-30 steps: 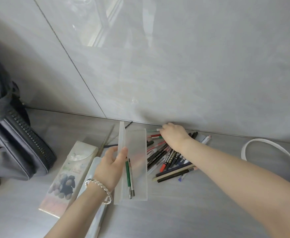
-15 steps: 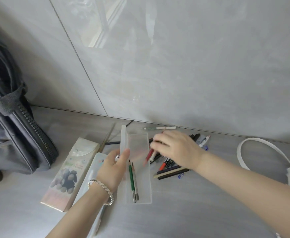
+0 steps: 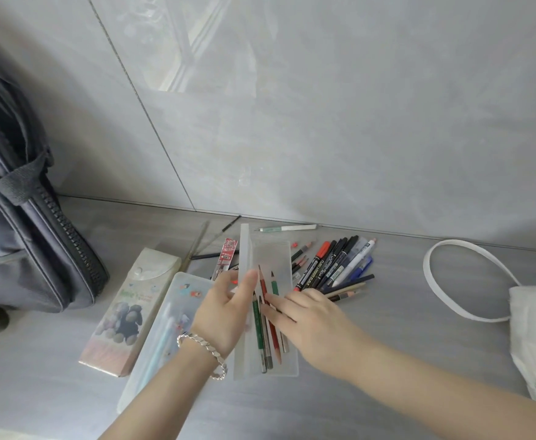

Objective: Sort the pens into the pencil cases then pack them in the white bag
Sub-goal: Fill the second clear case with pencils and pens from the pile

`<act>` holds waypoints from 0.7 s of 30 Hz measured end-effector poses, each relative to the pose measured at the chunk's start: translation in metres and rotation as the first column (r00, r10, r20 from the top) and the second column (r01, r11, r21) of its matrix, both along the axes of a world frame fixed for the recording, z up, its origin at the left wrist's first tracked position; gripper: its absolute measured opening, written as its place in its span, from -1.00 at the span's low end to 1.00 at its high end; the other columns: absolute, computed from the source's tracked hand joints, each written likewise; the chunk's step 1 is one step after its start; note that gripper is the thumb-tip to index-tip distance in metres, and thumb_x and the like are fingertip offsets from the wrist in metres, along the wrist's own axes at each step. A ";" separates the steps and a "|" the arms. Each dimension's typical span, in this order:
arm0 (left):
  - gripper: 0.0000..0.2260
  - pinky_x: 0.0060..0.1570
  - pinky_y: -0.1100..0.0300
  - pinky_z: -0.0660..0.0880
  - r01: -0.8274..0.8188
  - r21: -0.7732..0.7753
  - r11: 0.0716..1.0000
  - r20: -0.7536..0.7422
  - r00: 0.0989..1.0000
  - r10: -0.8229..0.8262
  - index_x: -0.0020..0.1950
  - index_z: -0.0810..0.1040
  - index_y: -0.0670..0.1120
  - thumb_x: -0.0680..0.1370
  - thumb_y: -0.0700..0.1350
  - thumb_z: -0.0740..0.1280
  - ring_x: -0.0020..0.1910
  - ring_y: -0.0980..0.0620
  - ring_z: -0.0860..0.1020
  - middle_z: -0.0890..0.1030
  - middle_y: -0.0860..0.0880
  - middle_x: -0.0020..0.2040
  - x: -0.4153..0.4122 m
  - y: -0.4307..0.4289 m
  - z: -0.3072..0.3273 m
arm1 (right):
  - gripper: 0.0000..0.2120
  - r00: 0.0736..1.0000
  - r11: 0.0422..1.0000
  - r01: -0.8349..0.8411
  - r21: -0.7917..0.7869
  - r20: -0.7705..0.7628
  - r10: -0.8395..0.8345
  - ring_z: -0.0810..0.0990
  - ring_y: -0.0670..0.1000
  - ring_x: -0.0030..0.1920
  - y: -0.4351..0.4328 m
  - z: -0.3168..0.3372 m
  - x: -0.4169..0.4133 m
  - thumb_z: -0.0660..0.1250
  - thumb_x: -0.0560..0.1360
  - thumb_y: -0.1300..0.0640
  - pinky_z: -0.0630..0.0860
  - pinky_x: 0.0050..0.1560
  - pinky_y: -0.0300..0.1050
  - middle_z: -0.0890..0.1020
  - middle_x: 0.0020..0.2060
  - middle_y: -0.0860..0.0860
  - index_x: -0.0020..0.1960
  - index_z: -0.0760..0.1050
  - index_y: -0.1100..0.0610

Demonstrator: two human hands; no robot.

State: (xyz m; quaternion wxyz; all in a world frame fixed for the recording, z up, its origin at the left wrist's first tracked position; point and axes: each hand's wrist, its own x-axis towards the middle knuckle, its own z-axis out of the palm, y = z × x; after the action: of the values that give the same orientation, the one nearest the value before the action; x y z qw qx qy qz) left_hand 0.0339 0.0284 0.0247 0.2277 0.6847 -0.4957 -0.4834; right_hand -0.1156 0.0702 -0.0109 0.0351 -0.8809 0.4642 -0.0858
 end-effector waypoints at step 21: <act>-0.79 -0.20 0.15 0.43 -0.030 0.009 1.000 -0.021 0.999 0.030 0.06 0.37 0.03 0.54 0.13 0.18 -0.23 0.00 0.54 0.52 0.05 -0.30 -0.006 0.016 -0.003 | -0.74 0.770 0.634 0.443 0.634 0.093 -0.631 0.52 0.15 0.09 0.014 0.019 0.047 0.17 0.54 0.20 0.46 0.04 -0.03 0.50 0.08 0.10 0.22 0.40 0.12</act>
State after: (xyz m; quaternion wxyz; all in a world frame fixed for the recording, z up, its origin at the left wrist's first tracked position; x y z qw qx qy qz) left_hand 0.0280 0.0443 0.0219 0.2372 0.6880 -0.4806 -0.4892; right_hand -0.0688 0.0841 0.0081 0.3445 -0.6204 0.6997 -0.0828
